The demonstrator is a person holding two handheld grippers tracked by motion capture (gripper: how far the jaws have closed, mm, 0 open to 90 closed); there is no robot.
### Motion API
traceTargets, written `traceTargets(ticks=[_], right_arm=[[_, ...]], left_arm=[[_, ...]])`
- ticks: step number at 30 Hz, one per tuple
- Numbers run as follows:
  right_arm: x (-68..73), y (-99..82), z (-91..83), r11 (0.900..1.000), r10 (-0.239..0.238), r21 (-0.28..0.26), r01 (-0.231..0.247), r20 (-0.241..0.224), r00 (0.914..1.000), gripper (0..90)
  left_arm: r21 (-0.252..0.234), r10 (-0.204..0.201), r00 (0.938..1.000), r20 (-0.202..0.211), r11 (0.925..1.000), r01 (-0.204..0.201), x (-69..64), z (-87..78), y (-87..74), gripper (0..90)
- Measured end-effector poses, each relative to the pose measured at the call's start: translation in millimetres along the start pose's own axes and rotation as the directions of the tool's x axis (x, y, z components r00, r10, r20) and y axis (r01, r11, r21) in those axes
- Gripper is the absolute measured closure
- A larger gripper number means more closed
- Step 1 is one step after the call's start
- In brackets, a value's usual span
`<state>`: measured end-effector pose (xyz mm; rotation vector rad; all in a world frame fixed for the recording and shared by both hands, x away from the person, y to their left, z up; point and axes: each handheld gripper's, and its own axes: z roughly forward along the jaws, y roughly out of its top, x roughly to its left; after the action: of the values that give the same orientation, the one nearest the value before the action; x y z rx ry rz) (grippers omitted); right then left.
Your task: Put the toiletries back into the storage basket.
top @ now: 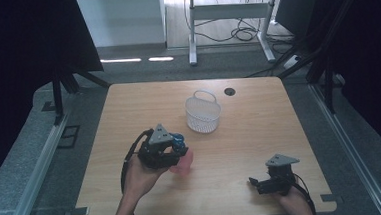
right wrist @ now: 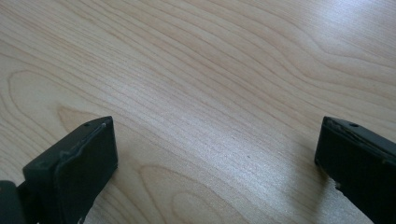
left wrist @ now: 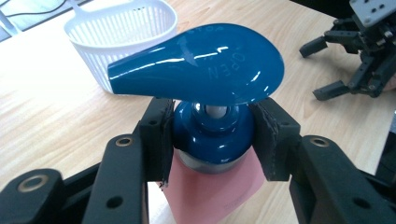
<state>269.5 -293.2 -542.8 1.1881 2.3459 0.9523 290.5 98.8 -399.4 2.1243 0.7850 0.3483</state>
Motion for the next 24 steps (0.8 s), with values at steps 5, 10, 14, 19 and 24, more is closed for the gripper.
traceTargets(ticks=[5, 10, 14, 19, 24], right_arm=[[0.1, 0.0, 0.0, 1.0000, 0.002, -0.001, -0.002, -0.002, 1.0000, 0.0], [0.0, -0.1, 0.3, 1.0000, 0.000, -0.003, 0.000, 0.000, 1.0000, 0.0], [0.1, 0.0, 0.2, 1.0000, 0.001, -0.003, -0.001, 0.000, 1.0000, 0.0], [0.0, 0.0, 0.1, 1.0000, 0.000, -0.003, 0.000, 0.000, 1.0000, 0.0], [0.1, 0.0, 0.1, 1.0000, 0.001, -0.002, -0.001, 0.000, 1.0000, 0.0]], left_arm=[[0.005, -0.001, 0.9999, -0.012, 1.0000, 0.001, 4.5, 2.3, 6.7, 52.9], [0.011, -0.008, 0.9996, -0.025, 0.9999, 0.008, 11.2, 7.0, 15.1, 52.9], [0.008, -0.012, 0.9994, -0.031, 0.9999, 0.012, 14.5, 8.9, 19.2, 52.9], [0.004, -0.014, 0.9992, -0.038, 0.9999, 0.014, 20.5, 12.0, 28.9, 53.0], [0.003, -0.013, 0.9988, -0.047, 0.9999, 0.014, 24.0, 13.7, 35.9, 53.0]])
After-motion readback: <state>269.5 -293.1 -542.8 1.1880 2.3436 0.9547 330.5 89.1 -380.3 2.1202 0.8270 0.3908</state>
